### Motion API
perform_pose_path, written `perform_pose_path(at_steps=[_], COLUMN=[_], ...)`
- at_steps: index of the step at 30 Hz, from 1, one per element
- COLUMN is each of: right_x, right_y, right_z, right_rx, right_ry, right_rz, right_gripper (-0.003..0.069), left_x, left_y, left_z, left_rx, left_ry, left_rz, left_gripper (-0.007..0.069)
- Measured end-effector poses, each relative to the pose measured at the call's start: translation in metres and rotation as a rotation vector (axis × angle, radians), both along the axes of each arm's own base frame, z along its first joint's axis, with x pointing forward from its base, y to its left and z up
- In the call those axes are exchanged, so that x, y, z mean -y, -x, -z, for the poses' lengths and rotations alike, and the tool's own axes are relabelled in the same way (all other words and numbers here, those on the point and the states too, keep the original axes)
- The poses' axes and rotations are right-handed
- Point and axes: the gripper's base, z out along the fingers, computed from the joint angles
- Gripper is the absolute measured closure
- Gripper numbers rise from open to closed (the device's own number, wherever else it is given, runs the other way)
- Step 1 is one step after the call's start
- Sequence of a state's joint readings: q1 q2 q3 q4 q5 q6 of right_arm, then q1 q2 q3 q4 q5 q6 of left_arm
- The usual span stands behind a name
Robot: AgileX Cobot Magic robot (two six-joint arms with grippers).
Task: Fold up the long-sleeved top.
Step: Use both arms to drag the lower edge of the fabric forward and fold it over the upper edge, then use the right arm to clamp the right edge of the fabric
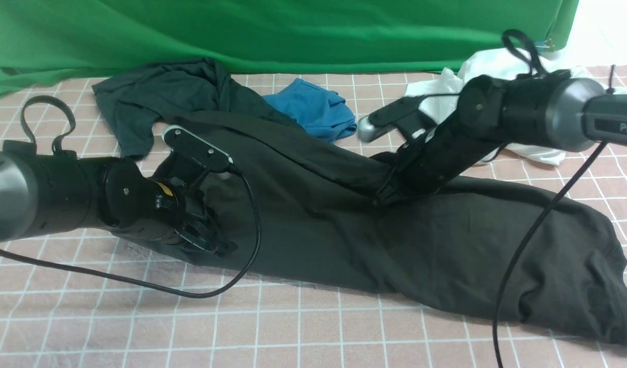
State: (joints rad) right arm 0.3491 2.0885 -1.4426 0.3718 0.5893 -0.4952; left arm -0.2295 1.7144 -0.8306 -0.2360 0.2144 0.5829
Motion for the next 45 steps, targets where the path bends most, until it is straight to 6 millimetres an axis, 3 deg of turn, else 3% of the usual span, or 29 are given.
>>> perform_pose_path(at_steps=[7,11,15,17,20,22,24,26,28,30,31,33,36,40,45], right_x=[0.032,0.064,0.092,0.116,0.138,0.144,0.15,0.151,0.152,0.154,0.154,0.155,0.156,0.156,0.156], right_y=[-0.036,-0.039,-0.022,0.004,0.045,0.063,0.094,0.104,0.122,0.126,0.128,0.128,0.127,0.123,0.122], right_z=[-0.016,-0.029,-0.059,-0.087,-0.101,-0.1,-0.089,-0.086,-0.07,-0.063,-0.054,-0.045,-0.039,-0.04,-0.04], right_rx=[0.254,0.191,0.09,0.052,-0.008,-0.042,-0.099,-0.108,-0.159,-0.179,-0.196,-0.215,-0.228,-0.184,-0.181], right_ry=[-0.03,-0.026,-0.003,0.027,0.047,0.05,0.042,0.031,0.01,0.01,0.015,0.021,0.023,0.009,0.009], right_rz=[0.151,0.193,0.2,0.26,0.368,0.408,0.484,0.522,0.616,0.65,0.677,0.702,0.715,0.724,0.724], right_gripper=[0.0631,0.0629,0.0627,0.0624,0.0606,0.0588,0.0524,0.0477,0.0324,0.0256,0.0162,0.0057,0.0032,0.0113,0.0146], left_x=[0.0,0.0,0.0,-0.001,-0.001,-0.001,0.001,0.003,0.009,0.012,0.015,0.02,0.027,0.043,0.054], left_y=[0.0,0.0,0.001,0.003,0.006,0.006,0.002,0.0,-0.016,-0.025,-0.036,-0.054,-0.07,-0.101,-0.119], left_z=[0.0,0.0,-0.006,-0.023,-0.047,-0.057,-0.072,-0.075,-0.085,-0.089,-0.092,-0.093,-0.087,-0.06,-0.042], left_rx=[0.001,0.001,0.012,0.062,0.139,0.168,0.181,0.164,0.149,0.157,0.166,0.167,0.131,0.071,0.049], left_ry=[-0.005,-0.007,-0.002,0.01,0.029,0.04,0.065,0.074,0.103,0.11,0.115,0.116,0.128,0.109,0.074], left_rz=[0.008,0.011,0.011,0.012,0.01,0.006,0.004,0.005,0.006,0.009,0.015,0.039,0.065,0.139,0.183], left_gripper=[0.0607,0.0607,0.0607,0.0607,0.0607,0.0607,0.0607,0.0607,0.0607,0.0607,0.0607,0.0607,0.0607,0.0607,0.0607])
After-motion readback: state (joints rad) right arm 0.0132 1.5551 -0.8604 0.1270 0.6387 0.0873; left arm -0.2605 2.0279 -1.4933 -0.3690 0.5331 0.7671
